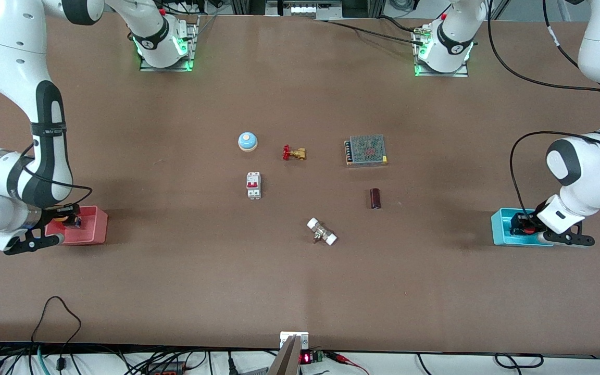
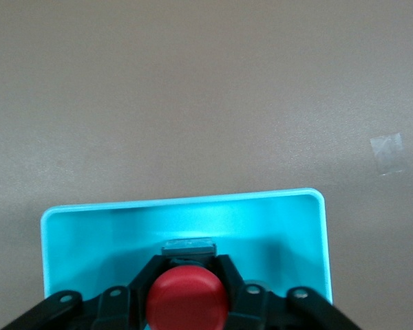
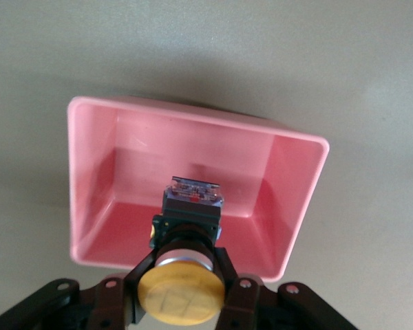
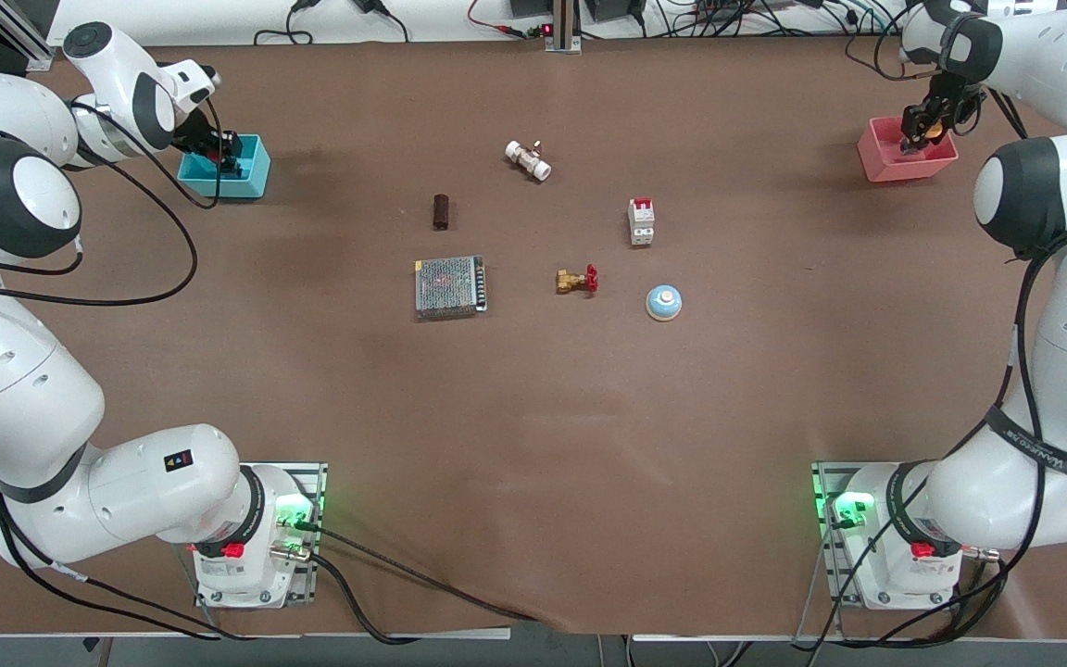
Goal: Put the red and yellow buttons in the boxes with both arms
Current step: 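Release the red button into the cyan box while the right gripper lowers yellow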
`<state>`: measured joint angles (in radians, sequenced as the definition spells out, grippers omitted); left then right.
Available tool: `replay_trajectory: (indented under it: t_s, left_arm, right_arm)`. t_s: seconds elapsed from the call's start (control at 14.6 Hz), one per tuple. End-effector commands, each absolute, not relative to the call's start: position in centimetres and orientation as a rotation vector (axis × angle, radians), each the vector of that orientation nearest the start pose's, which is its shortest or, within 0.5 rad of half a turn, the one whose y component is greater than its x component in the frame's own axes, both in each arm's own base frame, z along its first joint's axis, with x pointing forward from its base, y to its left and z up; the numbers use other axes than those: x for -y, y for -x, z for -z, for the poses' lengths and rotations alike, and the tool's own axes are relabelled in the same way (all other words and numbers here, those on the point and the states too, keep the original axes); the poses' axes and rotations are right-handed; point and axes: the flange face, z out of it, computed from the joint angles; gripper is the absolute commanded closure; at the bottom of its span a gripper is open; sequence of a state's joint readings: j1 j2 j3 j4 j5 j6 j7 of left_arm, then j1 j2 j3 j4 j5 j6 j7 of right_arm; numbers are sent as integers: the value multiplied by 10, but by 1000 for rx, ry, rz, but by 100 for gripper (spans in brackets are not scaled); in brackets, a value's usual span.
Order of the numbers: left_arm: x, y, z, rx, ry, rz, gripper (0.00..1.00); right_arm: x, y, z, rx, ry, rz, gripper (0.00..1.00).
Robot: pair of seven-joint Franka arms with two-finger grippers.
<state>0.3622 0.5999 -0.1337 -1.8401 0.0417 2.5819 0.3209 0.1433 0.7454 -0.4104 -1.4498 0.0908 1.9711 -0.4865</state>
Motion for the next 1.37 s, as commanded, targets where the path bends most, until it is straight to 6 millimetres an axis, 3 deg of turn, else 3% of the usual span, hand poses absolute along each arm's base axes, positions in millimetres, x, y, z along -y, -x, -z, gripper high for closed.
replay_trajectory:
  t_s: [0.0, 0.41, 0.55, 0.76, 0.89, 1.1, 1.31]
  left_arm:
    - [-155, -640, -220, -192, 3127, 261, 0]
    - [-156, -644, -234, -175, 3122, 276, 0]
    - [-158, -648, -253, -169, 3129, 248, 0]
    - [-165, -663, -301, -174, 3150, 139, 0]
    - [-168, -667, -333, -168, 3165, 63, 0]
    - [-167, -664, -384, -158, 3185, -73, 0]
    - [-150, -659, -444, -115, 3204, -195, 0]
  right_arm:
    - [131, -696, -251, 433, 3220, -350, 64]
    - [131, -694, -229, 429, 3212, -392, 64]
    - [129, -695, -223, 406, 3192, -362, 63]
    - [128, -695, -220, 410, 3193, -364, 56]
    - [129, -697, -222, 396, 3205, -337, 2]
    - [129, -701, -230, 399, 3213, -309, 0]
    - [124, -712, -260, 405, 3217, -237, 0]
